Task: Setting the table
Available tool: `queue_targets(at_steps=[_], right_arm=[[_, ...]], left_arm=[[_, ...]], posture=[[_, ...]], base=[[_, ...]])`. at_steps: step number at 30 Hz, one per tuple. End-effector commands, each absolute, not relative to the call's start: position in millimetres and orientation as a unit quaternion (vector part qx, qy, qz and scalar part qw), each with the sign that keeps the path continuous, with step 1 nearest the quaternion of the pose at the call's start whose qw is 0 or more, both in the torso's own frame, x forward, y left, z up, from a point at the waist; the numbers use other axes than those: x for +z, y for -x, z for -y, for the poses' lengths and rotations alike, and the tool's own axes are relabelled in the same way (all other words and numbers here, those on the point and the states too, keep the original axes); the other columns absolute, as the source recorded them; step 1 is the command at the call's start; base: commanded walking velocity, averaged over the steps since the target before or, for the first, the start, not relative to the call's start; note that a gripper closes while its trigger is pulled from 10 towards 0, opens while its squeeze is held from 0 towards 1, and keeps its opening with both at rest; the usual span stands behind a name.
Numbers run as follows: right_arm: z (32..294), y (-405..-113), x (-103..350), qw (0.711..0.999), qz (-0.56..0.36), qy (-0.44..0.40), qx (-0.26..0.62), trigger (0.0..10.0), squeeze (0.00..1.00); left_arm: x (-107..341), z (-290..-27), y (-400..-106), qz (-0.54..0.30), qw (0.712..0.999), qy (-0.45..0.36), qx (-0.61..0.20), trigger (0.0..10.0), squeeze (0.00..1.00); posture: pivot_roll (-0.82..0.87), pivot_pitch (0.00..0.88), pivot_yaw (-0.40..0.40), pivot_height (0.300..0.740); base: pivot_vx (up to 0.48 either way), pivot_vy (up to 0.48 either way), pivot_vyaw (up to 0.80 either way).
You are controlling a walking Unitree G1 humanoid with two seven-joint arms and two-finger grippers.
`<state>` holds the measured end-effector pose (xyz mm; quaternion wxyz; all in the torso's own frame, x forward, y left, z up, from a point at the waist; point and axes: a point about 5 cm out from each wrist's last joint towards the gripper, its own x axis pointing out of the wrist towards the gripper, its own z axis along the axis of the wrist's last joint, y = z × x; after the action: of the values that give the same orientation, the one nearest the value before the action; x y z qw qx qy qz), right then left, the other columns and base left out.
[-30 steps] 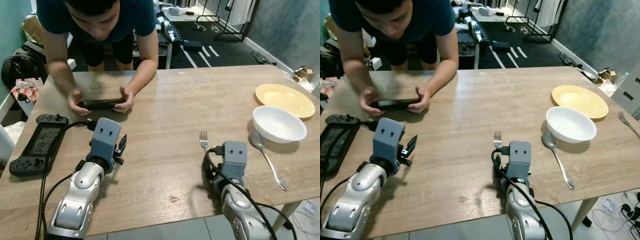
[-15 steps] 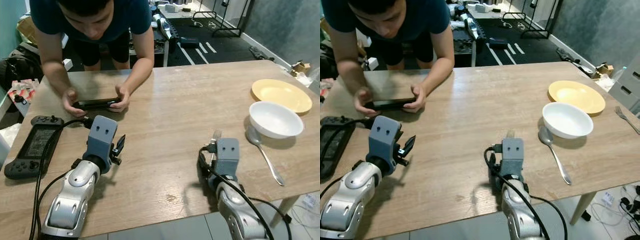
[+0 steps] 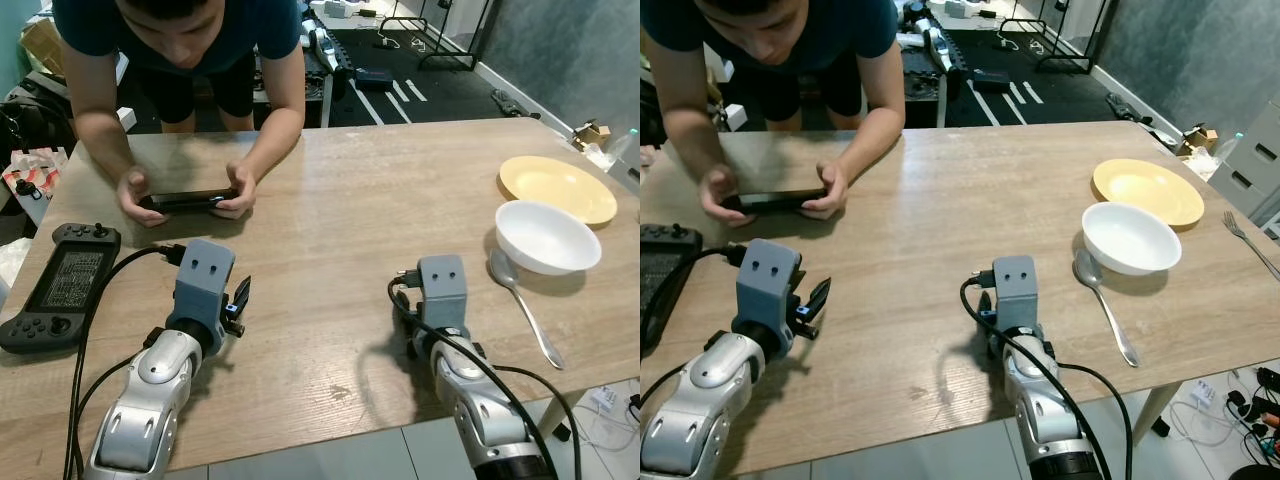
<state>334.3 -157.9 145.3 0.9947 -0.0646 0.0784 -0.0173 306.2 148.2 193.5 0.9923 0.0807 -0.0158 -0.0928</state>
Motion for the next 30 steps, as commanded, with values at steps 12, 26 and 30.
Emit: queue_targets(at_steps=[12,26,30], right_arm=[[181.7,-296.4,104.3,0.983,-0.161,0.026,-0.085,10.0,0.00],[167.4,-278.6,69.8,0.958,-0.279,-0.060,-0.023,0.0,0.00],[172.5,-281.6,73.2,0.960,-0.275,-0.044,-0.021,0.0,0.00]], left_arm=[[187.7,-157.7,-307.8,-0.011,0.991,-0.087,-0.102,10.0,0.00],[192.6,-162.3,-307.1,-0.013,0.989,-0.097,-0.109,10.0,0.00],[193.3,-159.1,-309.7,-0.011,0.989,-0.095,-0.112,10.0,0.00]], posture=[[0.10,0.239,0.109,0.740],[0.11,0.237,0.137,0.740],[0.10,0.235,0.131,0.740]], base=[[0.000,0.000,0.00],[0.000,0.000,0.00],[0.000,0.000,0.00]])
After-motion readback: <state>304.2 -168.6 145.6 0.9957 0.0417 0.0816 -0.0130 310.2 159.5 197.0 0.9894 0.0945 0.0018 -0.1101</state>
